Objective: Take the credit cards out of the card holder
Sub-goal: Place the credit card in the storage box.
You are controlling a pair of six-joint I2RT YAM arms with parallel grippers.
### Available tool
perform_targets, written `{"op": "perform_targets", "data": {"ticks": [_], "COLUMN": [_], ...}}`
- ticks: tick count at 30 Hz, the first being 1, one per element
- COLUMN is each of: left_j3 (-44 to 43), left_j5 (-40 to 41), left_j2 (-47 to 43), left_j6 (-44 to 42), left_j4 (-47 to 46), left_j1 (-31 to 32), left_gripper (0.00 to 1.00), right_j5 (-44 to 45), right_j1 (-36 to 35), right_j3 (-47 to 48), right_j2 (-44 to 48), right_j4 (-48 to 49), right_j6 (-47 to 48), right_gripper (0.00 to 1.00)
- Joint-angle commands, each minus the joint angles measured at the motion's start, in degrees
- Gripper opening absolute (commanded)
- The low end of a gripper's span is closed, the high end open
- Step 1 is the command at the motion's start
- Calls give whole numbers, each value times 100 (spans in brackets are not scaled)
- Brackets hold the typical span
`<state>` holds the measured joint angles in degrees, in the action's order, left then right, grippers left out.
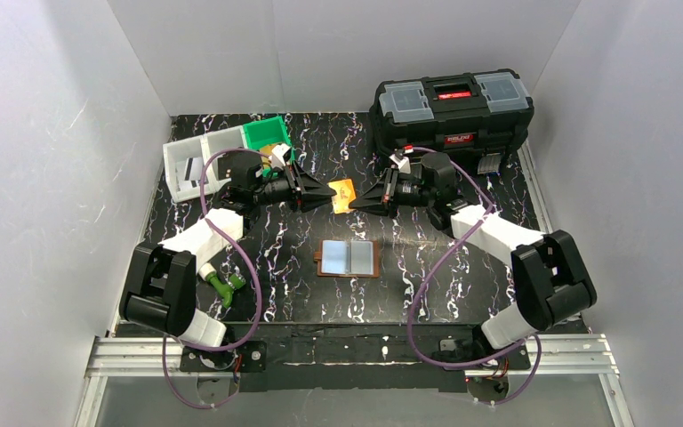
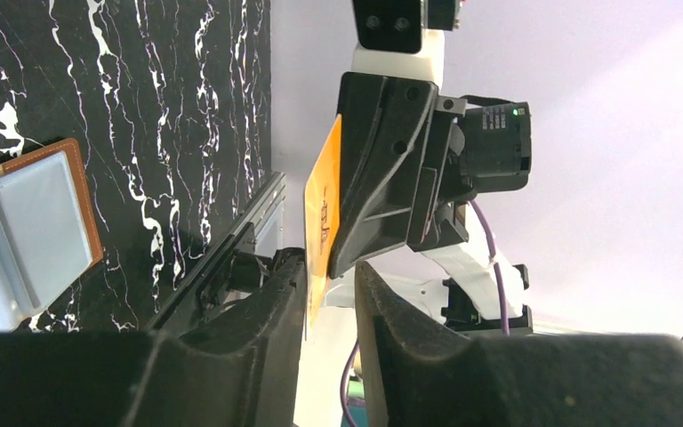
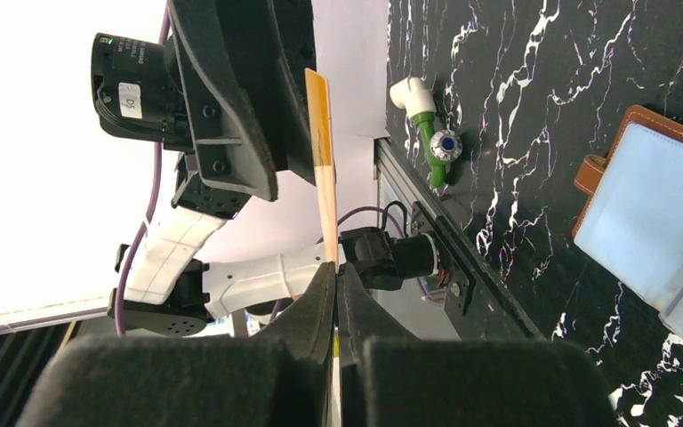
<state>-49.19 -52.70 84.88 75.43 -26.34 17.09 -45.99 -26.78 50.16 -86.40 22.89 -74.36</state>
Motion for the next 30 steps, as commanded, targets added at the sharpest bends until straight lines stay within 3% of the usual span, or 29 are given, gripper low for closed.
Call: {"op": "perform_targets", "data": {"ticks": [1,11,15,16,19,21,23,26,30], "left_j3": [-44,-10,-3,-2,-122,-389,-849,-1636,-2706], "left_j5": [-252,-247,-205,-187,-65,127,498,1351,2716], "left_j2": [-103,-30,-13,-24,-87,-182,-239,-193,136], "left_j6": [53,156,146,122,-252,-852,-1705,-2921,-3973], "left_j4": [-199,-372,-377,-358,147,966,2164,3938,5487], "left_j1": [8,6,13,12,12,11,12,9,-9], "left_gripper": [27,21,1,0,0,0,0,0,0], "right_j5": [-414,-623,-639,-633,-482,-252,57,629,1395], "right_j1": [-84,-187,-197,-198,-196,-189,-181,-131,-49], "right_j3": [147,121,124,119,177,347,579,775,838], "right_j2": [-247,-464,-459,-439,-275,-113,47,367,763], "right_j4": [640,1387,1253,1144,381,-542,-1482,-2746,-3713], "right_j6": [-378,-921,-811,-730,-174,427,1074,1868,2495], "right_gripper": [1,1,2,8,48,75,94,98,98]}}
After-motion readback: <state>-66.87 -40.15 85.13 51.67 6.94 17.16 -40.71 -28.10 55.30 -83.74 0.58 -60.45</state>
